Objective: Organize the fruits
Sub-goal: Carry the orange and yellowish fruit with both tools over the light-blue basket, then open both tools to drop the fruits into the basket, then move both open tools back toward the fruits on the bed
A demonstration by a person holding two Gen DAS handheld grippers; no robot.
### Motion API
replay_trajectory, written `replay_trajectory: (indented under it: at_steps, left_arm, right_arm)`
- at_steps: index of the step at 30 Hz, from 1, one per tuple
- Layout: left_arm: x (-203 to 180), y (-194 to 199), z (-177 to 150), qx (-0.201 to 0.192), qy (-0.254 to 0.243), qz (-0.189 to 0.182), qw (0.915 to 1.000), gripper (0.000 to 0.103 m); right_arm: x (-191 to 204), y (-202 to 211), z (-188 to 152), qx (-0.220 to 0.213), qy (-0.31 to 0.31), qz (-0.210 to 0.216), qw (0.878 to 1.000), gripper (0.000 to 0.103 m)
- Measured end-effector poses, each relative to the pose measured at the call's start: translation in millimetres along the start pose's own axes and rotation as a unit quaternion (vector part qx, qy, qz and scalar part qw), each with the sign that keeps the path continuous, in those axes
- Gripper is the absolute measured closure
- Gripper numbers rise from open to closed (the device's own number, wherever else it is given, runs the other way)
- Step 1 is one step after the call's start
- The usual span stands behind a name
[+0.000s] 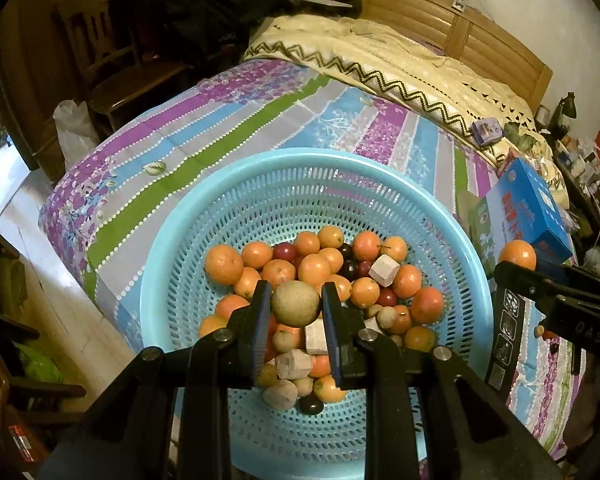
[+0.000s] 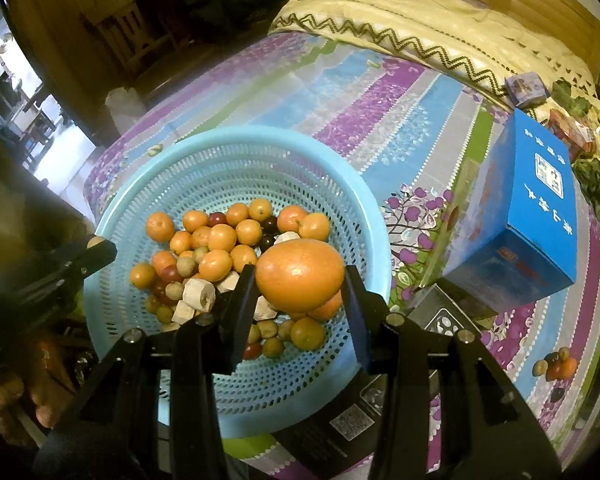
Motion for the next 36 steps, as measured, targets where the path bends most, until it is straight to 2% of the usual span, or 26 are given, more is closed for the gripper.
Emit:
replay_trajectory:
  at_steps: [6, 7, 9, 11, 20, 22, 24, 25, 26, 27, 28, 29, 31, 32, 36]
  left_arm:
    - [-0.6, -6.9, -3.0, 0.007, -0.004, 0.009, 0.9999, 0.078]
    - [-0.5, -8.0, -3.0, 0.008, -0.005, 0.015, 0.9998, 0.076]
    - [-0.2, -8.4, -3.4, 0.004, -0.005, 0.021, 0.9998, 0.061]
    - [0.6, -6.9, -3.4, -0.002, -0.004, 0.022, 0.9998, 0.055]
    - [-4.3, -3.7, -2.0, -0.007, -0.007, 0.022, 0.9997, 0.055]
    - [-6.9, -4.1, -1.2, -0.008, -0.009, 0.022, 0.9997, 0.055]
    - [-10.2, -3.6, -1.7, -0.014, -0.01, 0.014, 0.9998, 0.054]
    - [-13.5, -1.1, -2.3, -0.029, -0.012, 0.011, 0.9995, 0.052]
    - [-16.6, 1.8, -3.1, -0.046, -0.015, 0.014, 0.9988, 0.041]
    - [-20.7, 5.5, -5.0, -0.065, -0.02, 0.016, 0.9976, 0.032]
    - [-27.4, 10.5, -6.5, -0.087, -0.028, 0.013, 0.9957, 0.029]
    - [-32.9, 13.7, -7.6, -0.101, -0.035, 0.009, 0.9942, 0.027]
    - [-48.5, 17.4, -9.3, -0.119, -0.05, 0.002, 0.9917, 0.024]
    - [-57.2, 17.5, -10.3, -0.12, -0.055, -0.008, 0.9912, 0.024]
    - [-89.1, 18.8, -16.4, -0.123, -0.069, -0.039, 0.9892, 0.023]
  right_arm:
    - [1.7, -1.9, 1.6, 0.0, 0.004, -0.003, 1.0, 0.057]
    - [1.6, -2.0, 1.5, 0.001, 0.003, -0.003, 1.0, 0.048]
    - [2.5, 0.8, 1.6, -0.007, 0.006, -0.007, 1.0, 0.037]
    - [3.3, 3.2, 2.0, -0.011, 0.008, -0.007, 1.0, 0.036]
    - [1.4, 8.6, 0.9, -0.021, 0.006, 0.002, 1.0, 0.036]
    - [-1.0, 13.0, -0.7, -0.032, 0.004, 0.01, 0.999, 0.036]
    - [-2.9, 24.8, -5.9, -0.062, 0.011, 0.009, 0.998, 0.036]
    - [-3.9, 34.8, -11.4, -0.091, 0.019, -0.005, 0.996, 0.036]
    - [-5.6, 46.7, -20.6, -0.128, 0.028, -0.024, 0.991, 0.036]
    - [-7.8, 56.4, -31.0, -0.159, 0.035, -0.042, 0.986, 0.03]
    - [-11.8, 65.7, -43.4, -0.188, 0.041, -0.063, 0.979, 0.025]
    - [-16.7, 75.2, -58.5, -0.219, 0.049, -0.089, 0.97, 0.015]
    - [-28.1, 89.9, -88.4, -0.263, 0.058, -0.138, 0.953, 0.011]
    - [-38.3, 95.2, -105.0, -0.271, 0.054, -0.157, 0.948, 0.011]
    - [-84.4, 102.8, -159.1, -0.263, 0.006, -0.194, 0.945, 0.011]
Point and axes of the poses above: each gripper's, at about its wrist camera, not at the fingertips, and y roughly against the way its jaws point, x to its left, z to its top, the point moved 2 cm from there along -y, roughly the way its jaws point, and after that the axes turned 2 degrees about y, right-handed, at the moved point
